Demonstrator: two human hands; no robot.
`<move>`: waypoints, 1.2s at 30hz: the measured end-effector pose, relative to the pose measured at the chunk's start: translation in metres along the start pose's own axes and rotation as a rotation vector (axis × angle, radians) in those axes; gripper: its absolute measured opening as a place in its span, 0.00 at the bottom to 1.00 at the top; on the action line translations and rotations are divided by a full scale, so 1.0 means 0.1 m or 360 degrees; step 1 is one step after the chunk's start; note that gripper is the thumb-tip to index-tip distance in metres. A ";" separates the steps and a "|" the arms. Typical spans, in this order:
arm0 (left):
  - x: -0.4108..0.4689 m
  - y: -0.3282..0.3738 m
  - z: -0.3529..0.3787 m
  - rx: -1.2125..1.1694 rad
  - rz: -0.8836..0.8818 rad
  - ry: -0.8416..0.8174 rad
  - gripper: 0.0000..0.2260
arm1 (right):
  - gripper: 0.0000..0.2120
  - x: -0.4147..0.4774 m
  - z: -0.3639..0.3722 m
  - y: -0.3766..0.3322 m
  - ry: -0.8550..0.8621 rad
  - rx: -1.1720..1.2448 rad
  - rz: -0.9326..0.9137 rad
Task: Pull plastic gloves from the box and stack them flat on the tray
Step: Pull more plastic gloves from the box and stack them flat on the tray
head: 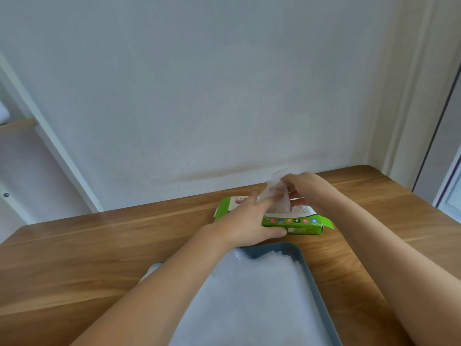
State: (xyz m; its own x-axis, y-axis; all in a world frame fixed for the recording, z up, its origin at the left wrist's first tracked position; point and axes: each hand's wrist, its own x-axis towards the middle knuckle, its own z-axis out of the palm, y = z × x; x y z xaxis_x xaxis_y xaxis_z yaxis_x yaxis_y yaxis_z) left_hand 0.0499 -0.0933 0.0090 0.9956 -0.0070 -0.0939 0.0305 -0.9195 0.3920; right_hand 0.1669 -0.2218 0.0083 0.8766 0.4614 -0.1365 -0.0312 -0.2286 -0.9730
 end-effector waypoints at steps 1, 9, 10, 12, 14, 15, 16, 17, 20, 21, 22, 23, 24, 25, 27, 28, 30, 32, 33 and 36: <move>0.02 0.00 0.02 0.0017 -0.0015 -0.0010 0.38 | 0.13 0.00 0.00 0.00 -0.0003 0.0008 0.0011; 0.22 -0.19 0.22 0.0296 -0.0136 -0.0134 0.32 | 0.16 0.03 -0.04 0.01 0.0096 -0.0018 -0.0094; 0.22 -0.20 0.22 0.0306 -0.0160 -0.0157 0.32 | 0.15 0.03 -0.06 0.00 0.0120 -0.0003 -0.0128; 0.23 -0.19 0.21 0.0217 -0.0162 -0.0147 0.31 | 0.10 0.01 -0.10 -0.02 0.0138 0.0064 -0.0188; 0.22 -0.15 0.17 0.0050 -0.0123 0.0014 0.26 | 0.05 -0.02 -0.15 -0.04 0.0100 0.0172 -0.0219; 0.21 -0.13 0.15 -0.0043 -0.0135 0.0159 0.23 | 0.04 -0.03 -0.16 -0.04 0.0069 0.0210 -0.0220; 0.18 -0.11 0.13 -0.0135 -0.0174 0.0321 0.21 | 0.04 -0.05 -0.17 -0.05 0.0036 0.0232 -0.0216; 0.17 -0.09 0.11 -0.0234 -0.0216 0.0466 0.21 | 0.04 -0.05 -0.17 -0.05 0.0005 0.0234 -0.0213; 0.17 -0.05 0.08 -0.0493 -0.0185 0.0685 0.26 | 0.05 -0.06 -0.16 -0.04 -0.0046 0.0180 -0.0207; 0.18 -0.04 0.09 -0.0540 -0.0146 0.0721 0.25 | 0.04 -0.06 -0.15 -0.04 -0.0060 0.0166 -0.0208; 0.20 -0.03 0.09 -0.0562 -0.0109 0.0756 0.23 | 0.03 -0.06 -0.15 -0.04 -0.0076 0.0165 -0.0208; 0.22 -0.02 0.09 -0.0575 -0.0080 0.0793 0.21 | 0.02 -0.06 -0.14 -0.04 -0.0093 0.0163 -0.0205; 0.24 -0.01 0.09 -0.0582 -0.0066 0.0827 0.18 | 0.02 -0.05 -0.14 -0.04 -0.0107 0.0157 -0.0199; 0.25 0.00 0.09 -0.0581 -0.0062 0.0862 0.16 | 0.02 -0.05 -0.14 -0.04 -0.0116 0.0142 -0.0189; 0.28 0.02 0.08 -0.0565 -0.0052 0.0947 0.10 | 0.02 -0.05 -0.15 -0.05 -0.0142 0.0122 -0.0167; 0.28 0.02 0.07 -0.0553 -0.0037 0.1004 0.07 | 0.03 -0.04 -0.16 -0.05 -0.0166 0.0133 -0.0158; 0.29 0.02 0.07 -0.0547 -0.0010 0.1110 0.04 | 0.06 -0.04 -0.17 -0.05 -0.0204 0.0171 -0.0125; 0.28 0.01 0.06 -0.0614 0.0005 0.1154 0.04 | 0.07 -0.04 -0.19 -0.05 -0.0232 0.0198 -0.0074; 0.28 0.00 0.06 -0.0668 0.0015 0.1166 0.04 | 0.07 -0.03 -0.20 -0.05 -0.0246 0.0231 -0.0042; 0.23 -0.05 0.06 -0.0697 0.0074 0.1180 0.05 | 0.06 -0.02 -0.22 -0.04 -0.0229 0.0447 0.0052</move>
State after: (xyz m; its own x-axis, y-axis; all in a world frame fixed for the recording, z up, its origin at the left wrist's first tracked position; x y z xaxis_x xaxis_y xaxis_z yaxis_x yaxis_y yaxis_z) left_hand 0.0725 -0.0914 -0.0011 0.7930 0.3579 0.4930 -0.1319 -0.6893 0.7124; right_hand 0.1758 -0.2407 0.0162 0.7967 0.5788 -0.1740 -0.2071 -0.0091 -0.9783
